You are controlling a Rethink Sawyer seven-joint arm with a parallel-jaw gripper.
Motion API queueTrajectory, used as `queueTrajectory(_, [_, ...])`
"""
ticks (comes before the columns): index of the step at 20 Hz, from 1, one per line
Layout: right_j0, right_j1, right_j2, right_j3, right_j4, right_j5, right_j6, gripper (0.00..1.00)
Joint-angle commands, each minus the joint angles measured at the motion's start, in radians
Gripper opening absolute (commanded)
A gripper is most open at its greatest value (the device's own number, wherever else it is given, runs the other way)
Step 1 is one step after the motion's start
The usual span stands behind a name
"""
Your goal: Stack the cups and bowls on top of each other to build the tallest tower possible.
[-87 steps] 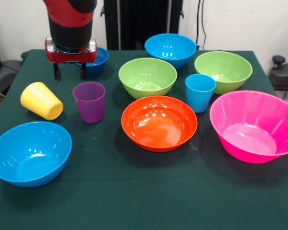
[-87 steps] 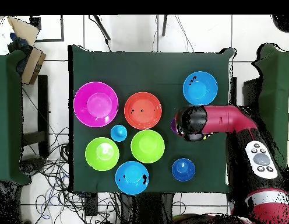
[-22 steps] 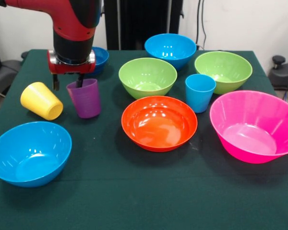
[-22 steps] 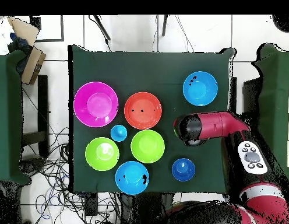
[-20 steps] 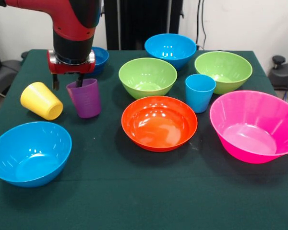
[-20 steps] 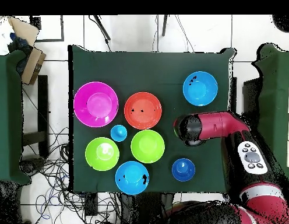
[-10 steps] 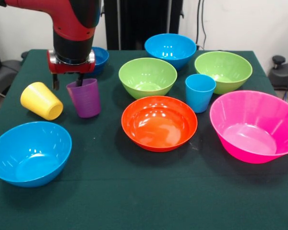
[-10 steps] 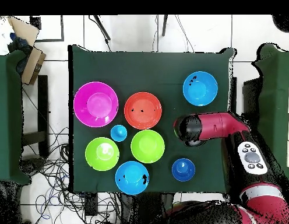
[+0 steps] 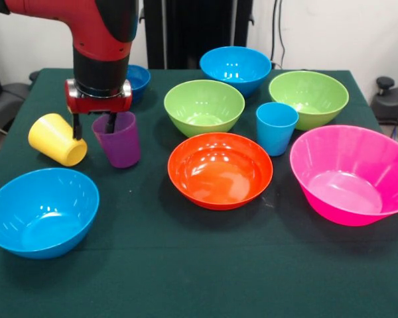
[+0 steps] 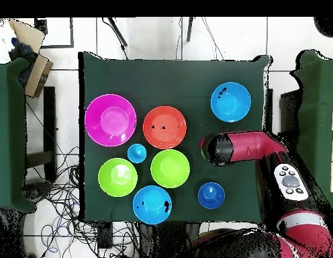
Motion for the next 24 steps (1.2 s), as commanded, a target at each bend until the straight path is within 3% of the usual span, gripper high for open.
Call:
queueTrajectory(1, [-0.007,0.071,0.057,0.043,-0.071,-0.095,-0.071,1.0])
queueTrajectory(16, [0.012,0.068,0.03,0.044,-0.073,-0.126,-0.041,1.0])
queueTrajectory(24, [0.011,0.065,0.032,0.043,-0.078,-0.102,-0.073,1.0])
